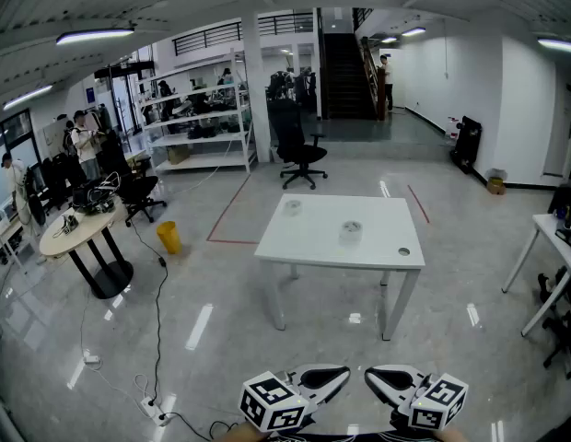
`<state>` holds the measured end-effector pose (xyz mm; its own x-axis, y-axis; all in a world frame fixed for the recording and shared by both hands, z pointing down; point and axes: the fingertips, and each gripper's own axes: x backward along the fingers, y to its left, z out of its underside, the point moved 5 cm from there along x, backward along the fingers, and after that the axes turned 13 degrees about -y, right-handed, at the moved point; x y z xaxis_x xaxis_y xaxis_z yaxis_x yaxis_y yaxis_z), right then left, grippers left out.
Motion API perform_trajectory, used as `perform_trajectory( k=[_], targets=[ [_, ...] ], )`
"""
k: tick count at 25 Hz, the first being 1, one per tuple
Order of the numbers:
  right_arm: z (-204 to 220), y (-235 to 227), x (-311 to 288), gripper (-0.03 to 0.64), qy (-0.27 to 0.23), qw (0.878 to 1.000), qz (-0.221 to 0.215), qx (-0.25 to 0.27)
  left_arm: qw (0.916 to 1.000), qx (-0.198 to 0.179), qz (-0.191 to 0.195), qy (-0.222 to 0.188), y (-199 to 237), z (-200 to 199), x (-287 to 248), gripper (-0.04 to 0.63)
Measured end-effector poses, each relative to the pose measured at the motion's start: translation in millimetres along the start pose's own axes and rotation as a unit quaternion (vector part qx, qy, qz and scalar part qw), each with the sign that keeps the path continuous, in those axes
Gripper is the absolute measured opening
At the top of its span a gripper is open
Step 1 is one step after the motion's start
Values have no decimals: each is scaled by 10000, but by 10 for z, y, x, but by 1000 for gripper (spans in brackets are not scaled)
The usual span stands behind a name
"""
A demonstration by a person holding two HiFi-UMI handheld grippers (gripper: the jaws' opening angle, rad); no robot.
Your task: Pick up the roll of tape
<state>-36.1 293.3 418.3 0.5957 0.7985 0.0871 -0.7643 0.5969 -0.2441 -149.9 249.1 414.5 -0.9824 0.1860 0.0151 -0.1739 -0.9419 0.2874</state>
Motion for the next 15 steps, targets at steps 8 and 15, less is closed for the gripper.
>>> perform_trajectory(
  k=[8,15],
  targets=[
    [1,12,-8,12,3,10000,-73,48,9999,-128,-62,66,-3,0,-9,3],
    [126,-75,31,12,1,9997,-82,-233,9999,11,-132,108,54,136,-41,3]
  ],
)
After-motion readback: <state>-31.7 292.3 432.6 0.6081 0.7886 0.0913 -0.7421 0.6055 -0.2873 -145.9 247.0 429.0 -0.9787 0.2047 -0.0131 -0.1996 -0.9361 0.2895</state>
